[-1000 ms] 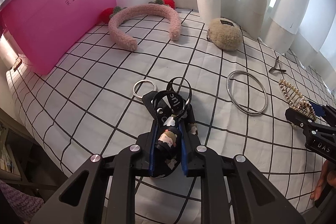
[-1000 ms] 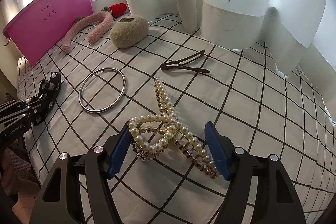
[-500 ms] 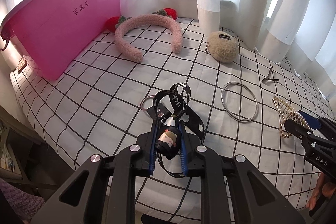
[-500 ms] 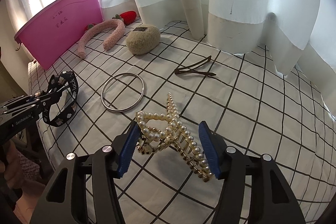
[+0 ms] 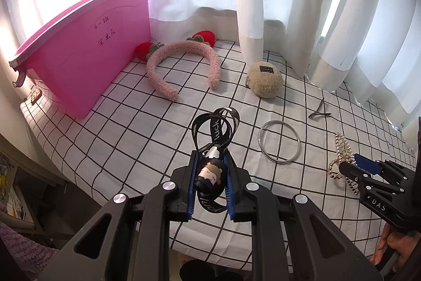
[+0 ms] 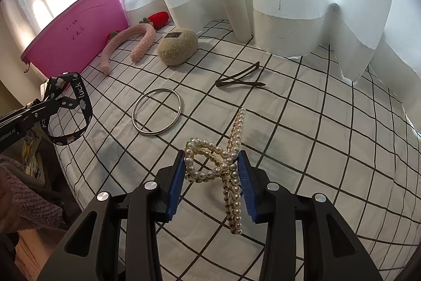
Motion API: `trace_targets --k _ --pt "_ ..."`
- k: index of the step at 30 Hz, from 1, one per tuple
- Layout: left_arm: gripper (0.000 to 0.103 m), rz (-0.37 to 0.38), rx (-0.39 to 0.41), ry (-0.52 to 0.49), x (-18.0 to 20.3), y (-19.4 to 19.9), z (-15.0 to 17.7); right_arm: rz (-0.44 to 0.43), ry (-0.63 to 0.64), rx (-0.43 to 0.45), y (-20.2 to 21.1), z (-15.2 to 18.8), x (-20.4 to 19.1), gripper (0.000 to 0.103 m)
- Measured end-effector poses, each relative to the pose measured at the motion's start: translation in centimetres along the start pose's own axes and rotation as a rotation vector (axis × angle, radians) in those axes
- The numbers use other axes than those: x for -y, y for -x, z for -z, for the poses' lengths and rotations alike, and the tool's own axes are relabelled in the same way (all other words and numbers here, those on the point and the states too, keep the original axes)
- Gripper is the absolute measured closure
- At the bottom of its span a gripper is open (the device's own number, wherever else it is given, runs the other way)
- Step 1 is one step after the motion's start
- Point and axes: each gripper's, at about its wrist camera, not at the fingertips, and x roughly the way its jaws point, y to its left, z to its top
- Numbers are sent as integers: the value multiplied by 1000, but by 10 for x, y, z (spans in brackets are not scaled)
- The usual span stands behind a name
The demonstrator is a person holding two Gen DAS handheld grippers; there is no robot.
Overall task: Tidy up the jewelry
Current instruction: 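Lift the strap and pearl clip and carry them toward the pink tub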
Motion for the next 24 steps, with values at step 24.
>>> trace_targets --k 24 --pt "85 -52 128 39 -7 103 -49 -112 160 162 97 -73 -55 64"
